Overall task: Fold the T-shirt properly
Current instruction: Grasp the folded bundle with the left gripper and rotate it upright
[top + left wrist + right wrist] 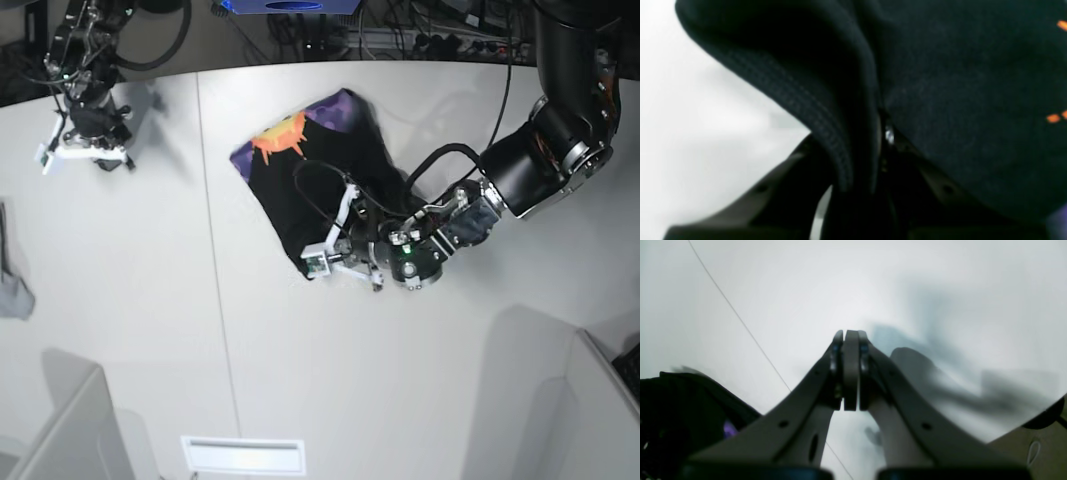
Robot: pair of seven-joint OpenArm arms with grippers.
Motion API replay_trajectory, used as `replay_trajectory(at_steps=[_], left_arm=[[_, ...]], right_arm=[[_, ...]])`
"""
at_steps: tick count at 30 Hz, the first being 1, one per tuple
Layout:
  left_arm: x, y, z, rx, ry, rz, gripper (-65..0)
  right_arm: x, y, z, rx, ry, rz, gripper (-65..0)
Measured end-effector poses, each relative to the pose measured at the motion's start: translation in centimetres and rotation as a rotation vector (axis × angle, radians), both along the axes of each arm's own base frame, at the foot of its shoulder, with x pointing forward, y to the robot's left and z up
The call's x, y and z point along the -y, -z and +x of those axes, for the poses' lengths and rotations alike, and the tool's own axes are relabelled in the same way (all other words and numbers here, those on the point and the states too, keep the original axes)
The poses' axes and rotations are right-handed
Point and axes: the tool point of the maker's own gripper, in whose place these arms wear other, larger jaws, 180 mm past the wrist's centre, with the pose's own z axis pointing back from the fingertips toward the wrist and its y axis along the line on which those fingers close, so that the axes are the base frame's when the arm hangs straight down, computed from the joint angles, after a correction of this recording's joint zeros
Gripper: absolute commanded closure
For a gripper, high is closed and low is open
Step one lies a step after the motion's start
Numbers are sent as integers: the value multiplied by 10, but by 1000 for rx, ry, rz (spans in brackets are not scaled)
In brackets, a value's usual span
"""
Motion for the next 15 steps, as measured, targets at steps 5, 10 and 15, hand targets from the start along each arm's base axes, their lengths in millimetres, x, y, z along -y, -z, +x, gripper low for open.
replay_trajectory(at_steps=[5, 10, 15], left_arm=[[27, 4, -5, 124, 241, 47, 0], [40, 3, -9, 138, 299, 52, 0], [54, 3, -12, 139, 316, 47, 0]], right_arm=[[0, 3, -5, -11, 8, 6, 0], [-6, 5, -6, -12, 15, 26, 0], [-5, 5, -6, -11, 16, 23, 0]])
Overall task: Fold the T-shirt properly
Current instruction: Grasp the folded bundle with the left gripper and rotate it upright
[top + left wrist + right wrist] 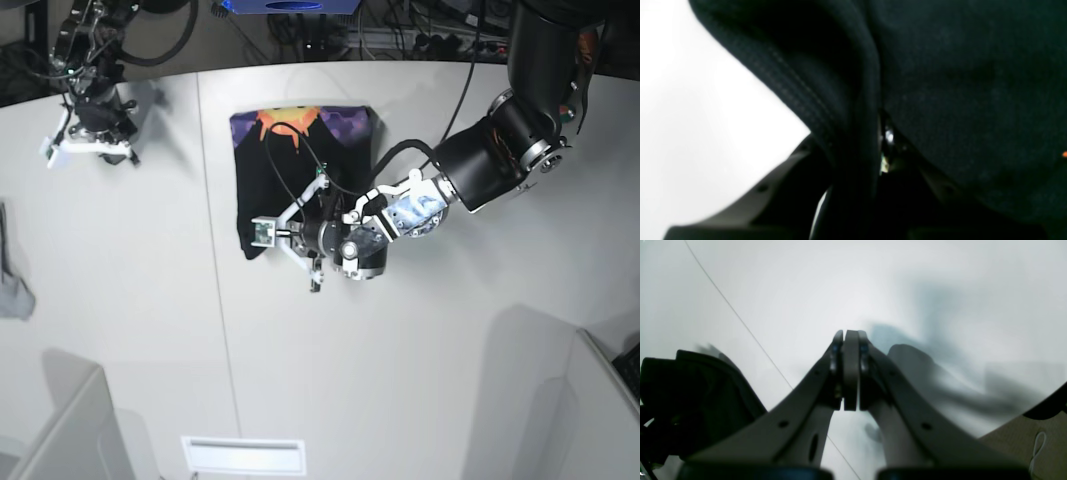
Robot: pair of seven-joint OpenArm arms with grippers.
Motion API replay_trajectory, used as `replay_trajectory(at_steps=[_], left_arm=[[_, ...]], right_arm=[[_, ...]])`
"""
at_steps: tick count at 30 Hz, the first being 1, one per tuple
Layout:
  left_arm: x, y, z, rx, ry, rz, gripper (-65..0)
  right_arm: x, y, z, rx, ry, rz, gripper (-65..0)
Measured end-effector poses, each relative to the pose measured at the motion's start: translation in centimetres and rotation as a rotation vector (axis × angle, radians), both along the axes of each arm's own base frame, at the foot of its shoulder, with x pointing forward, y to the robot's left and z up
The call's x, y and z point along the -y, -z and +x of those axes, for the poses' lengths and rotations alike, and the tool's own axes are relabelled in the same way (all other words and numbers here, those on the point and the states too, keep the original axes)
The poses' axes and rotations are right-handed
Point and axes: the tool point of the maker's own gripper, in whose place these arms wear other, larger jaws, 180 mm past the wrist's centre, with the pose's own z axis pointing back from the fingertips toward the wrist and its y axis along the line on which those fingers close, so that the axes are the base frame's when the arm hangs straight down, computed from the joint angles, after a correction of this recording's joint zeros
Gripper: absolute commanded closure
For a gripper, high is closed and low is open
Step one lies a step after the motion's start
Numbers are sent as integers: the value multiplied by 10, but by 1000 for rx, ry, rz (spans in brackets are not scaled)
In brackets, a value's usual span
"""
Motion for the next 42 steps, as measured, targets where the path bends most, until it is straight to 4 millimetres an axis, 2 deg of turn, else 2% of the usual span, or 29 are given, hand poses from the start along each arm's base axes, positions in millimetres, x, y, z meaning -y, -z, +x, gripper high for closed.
replay_trajectory(at_steps=[10, 19, 20, 24, 27, 29, 31, 34, 36, 39, 41, 42], left_arm=[[14, 6, 1, -46, -20, -23, 0], [17, 2, 6, -30, -7, -18, 0], [17, 1, 7, -29, -9, -16, -43], [16, -4, 15, -10, -11, -12, -299], [12, -9, 25, 18, -13, 6, -464], [12, -12, 31, 39, -9, 24, -540], [12, -17, 37, 48, -17, 19, -574], [16, -38, 56, 66, -83, -49, -573], [24, -71, 76, 111, -138, -144, -573], [30, -124, 97, 184, -209, -311, -571], [25, -150, 95, 214, -250, -427, -571], [14, -156, 93, 229, -272, -455, -569]], right_arm=[[1, -2, 4, 8, -2, -6, 0], [2, -2, 3, 7, -2, -7, 0], [2, -2, 3, 7, -2, -7, 0], [1, -2, 3, 7, -3, -6, 0], [1, -2, 4, 8, -4, -7, 0], [1, -2, 3, 7, -3, -6, 0], [1, -2, 3, 7, -4, -6, 0], [1, -2, 3, 6, -4, -5, 0], [-1, -2, 4, 7, -10, -2, 0], [-10, -7, 11, 48, -116, -27, 0], [-11, -10, 12, 58, -170, -53, 0], [-10, -10, 13, 53, -183, -82, 0]])
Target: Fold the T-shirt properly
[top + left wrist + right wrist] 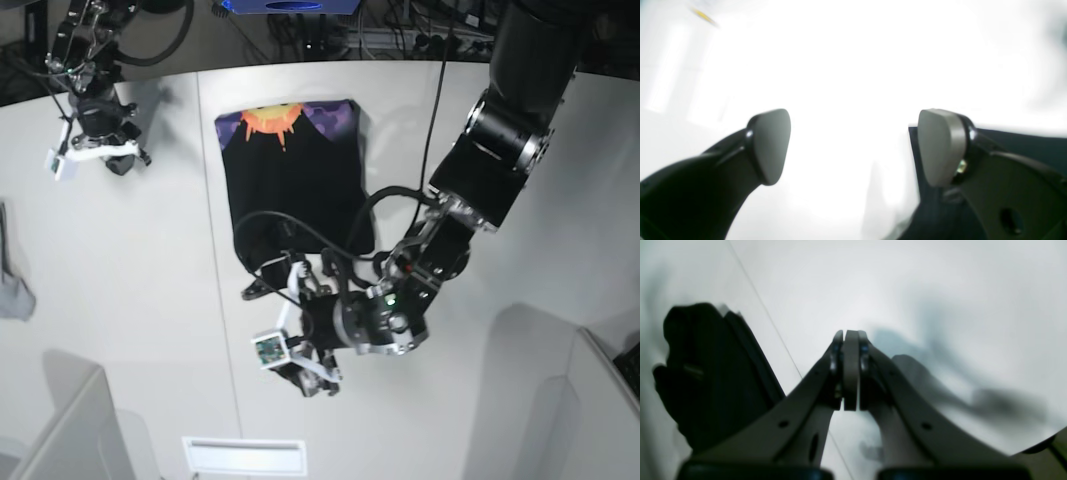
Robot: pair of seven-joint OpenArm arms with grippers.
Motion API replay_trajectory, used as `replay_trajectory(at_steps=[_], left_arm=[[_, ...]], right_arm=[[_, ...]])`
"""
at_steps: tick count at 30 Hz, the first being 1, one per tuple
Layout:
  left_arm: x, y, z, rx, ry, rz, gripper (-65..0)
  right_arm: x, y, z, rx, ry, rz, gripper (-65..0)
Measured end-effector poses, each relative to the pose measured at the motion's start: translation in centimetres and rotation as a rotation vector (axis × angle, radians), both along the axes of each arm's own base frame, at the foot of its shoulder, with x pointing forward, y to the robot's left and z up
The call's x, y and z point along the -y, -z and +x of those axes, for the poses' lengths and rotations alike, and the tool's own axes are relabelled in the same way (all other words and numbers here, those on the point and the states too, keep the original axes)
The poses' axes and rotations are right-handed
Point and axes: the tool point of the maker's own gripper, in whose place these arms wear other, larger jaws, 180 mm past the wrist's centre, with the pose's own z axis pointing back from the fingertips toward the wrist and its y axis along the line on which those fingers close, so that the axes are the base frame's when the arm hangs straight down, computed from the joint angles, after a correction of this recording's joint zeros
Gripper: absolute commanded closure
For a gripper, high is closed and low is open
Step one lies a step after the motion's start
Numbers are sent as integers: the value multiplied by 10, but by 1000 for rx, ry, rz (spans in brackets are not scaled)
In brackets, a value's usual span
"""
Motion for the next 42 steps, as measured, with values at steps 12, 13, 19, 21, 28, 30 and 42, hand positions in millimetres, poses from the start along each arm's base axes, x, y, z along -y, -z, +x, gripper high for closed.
replay_trajectory(at_steps=[12, 13, 19, 21, 28, 30, 42], left_arm=[[-181, 21, -74, 67, -420, 76, 0], [-199, 28, -79, 43, -475, 86, 0], [-253, 65, -130, -66, -599, 127, 0], [-249, 63, -147, -43, -568, 30, 0], [-244, 59, -211, -21, -508, -248, 0], [-252, 65, -223, -43, -531, -251, 0], [-286, 165, -370, -511, -695, -119, 0]], right_arm=[[-22, 0, -11, 13, -331, -294, 0], [-25, -2, -15, 33, -339, -300, 0], [-29, 0, -37, 49, -385, -311, 0], [-29, 5, -49, 21, -400, -308, 0], [-37, 1, -70, 13, -450, -304, 0], [-35, 4, -79, -10, -461, -306, 0], [-25, 31, -213, -396, -550, -242, 0]])
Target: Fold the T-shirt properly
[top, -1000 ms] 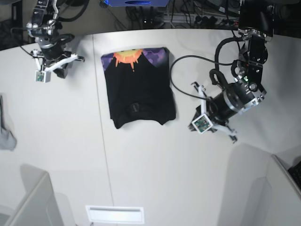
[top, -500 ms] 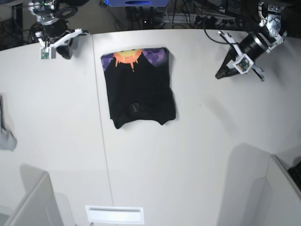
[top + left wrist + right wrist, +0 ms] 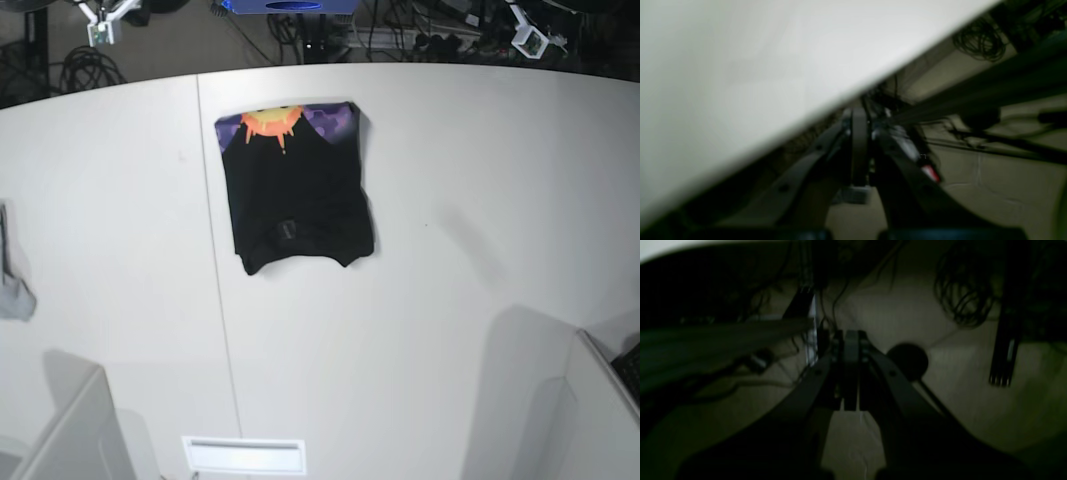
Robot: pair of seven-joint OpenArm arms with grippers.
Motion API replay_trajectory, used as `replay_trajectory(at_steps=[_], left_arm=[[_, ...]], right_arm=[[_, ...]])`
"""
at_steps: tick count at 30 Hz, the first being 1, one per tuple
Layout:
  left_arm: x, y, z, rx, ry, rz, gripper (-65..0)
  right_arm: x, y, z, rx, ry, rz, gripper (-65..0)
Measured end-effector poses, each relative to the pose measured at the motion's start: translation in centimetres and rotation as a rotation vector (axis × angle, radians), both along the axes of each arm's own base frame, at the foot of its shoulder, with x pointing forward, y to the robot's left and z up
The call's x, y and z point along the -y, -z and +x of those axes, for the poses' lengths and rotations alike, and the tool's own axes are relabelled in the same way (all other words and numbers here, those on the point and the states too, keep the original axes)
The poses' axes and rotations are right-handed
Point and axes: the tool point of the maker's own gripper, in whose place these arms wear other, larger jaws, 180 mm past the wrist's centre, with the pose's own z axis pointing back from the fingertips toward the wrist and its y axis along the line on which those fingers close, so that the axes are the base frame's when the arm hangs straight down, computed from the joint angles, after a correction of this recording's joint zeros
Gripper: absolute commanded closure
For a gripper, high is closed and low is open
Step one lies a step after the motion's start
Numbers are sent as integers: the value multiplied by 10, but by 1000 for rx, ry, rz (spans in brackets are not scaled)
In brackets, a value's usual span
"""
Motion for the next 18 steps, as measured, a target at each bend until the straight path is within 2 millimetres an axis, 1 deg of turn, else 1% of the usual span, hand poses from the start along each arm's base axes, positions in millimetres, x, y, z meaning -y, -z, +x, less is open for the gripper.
replay_trajectory(at_steps=[2, 4, 6, 9, 11, 12, 13, 14, 15, 16, 18], left_arm=[[-1, 20, -26, -90, -14, -3, 0], [-5, 34, -48, -162, -31, 1, 0], [-5, 47, -59, -206, -29, -2, 0], [-6, 75, -74, -272, -5, 27, 0], [-8, 97, -98, -350, -4, 70, 0], [-5, 107, -104, -379, -23, 72, 0], [-1, 118, -115, -422, -21, 79, 0], [8, 127, -125, -462, -28, 63, 0], [16, 137, -128, -490, -49, 46, 0], [24, 146, -130, -512, -59, 38, 0], [32, 164, -129, -540, -93, 49, 0]], right_arm=[[-1, 8, -14, -81, 3, 5, 0], [-4, 22, -27, -179, 7, 23, 0], [-8, 40, -39, -261, 1, 45, 0], [-13, 71, -66, -394, -74, 78, 0], [-16, 90, -81, -477, -168, 89, 0], [-15, 100, -83, -490, -218, 94, 0], [-16, 109, -85, -505, -273, 101, 0], [-18, 118, -89, -511, -323, 100, 0], [-22, 128, -90, -509, -365, 113, 0], [-28, 135, -95, -542, -374, 139, 0], [-39, 151, -101, -577, -343, 196, 0]])
